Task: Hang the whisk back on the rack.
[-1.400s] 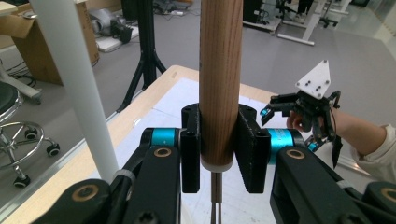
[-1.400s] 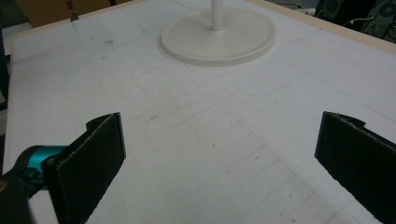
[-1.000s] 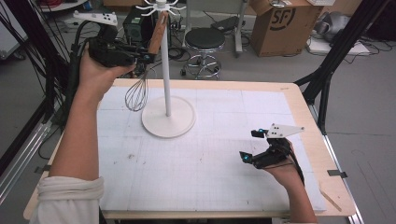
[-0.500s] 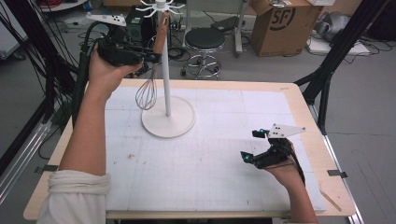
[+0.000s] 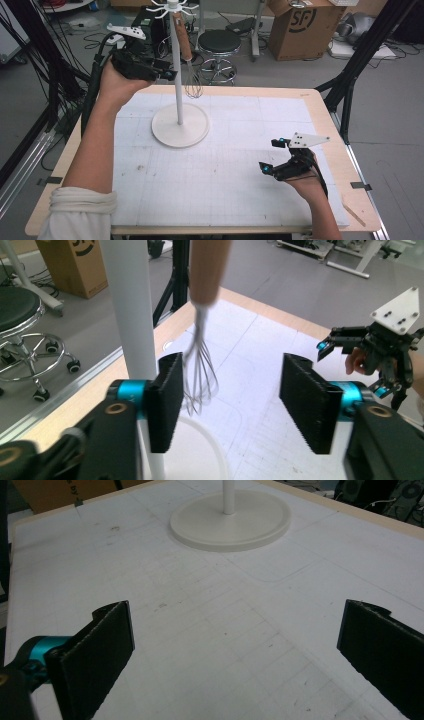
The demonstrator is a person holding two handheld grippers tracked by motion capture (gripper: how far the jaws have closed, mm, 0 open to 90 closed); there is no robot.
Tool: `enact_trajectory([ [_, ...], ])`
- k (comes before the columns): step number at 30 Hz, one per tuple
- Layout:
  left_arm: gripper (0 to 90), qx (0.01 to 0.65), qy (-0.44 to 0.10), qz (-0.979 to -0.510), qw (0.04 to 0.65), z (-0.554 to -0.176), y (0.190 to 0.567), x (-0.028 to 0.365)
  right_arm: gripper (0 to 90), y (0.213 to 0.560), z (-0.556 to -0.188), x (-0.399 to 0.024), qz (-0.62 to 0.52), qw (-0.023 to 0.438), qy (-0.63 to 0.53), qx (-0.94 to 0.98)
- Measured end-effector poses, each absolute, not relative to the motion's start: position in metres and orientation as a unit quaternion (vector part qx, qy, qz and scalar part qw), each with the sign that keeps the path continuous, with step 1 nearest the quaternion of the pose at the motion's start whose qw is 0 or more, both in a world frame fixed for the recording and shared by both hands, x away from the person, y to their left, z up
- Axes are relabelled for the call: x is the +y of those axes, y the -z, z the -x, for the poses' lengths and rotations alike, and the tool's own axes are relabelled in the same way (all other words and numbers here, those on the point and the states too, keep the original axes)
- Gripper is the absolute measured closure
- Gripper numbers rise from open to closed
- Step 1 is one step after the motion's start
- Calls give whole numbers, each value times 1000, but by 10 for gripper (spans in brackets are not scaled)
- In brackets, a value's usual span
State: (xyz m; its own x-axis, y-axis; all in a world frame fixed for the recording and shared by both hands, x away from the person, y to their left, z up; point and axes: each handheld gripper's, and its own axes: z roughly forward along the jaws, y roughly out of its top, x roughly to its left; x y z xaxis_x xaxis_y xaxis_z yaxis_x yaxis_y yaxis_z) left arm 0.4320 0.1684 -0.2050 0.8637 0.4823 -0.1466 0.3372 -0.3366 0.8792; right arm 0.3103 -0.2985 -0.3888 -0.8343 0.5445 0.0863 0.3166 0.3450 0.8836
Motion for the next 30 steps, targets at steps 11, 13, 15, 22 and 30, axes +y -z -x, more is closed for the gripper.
enact_trajectory([
  [11,261,230,-58,-828,508,-413,224,168,7,389,-310,-298,-267,110,-507,812],
  [13,241,226,-57,-828,510,-409,227,168,7,389,-310,-298,-269,108,-505,813],
  [15,223,226,-53,-827,513,-405,230,169,7,390,-311,-297,-269,110,-504,813],
  [22,195,209,-48,-841,496,-396,242,166,8,390,-311,-297,-269,110,-504,813],
  [30,147,194,-61,-841,502,-383,259,168,8,390,-311,-298,-268,107,-503,815],
])
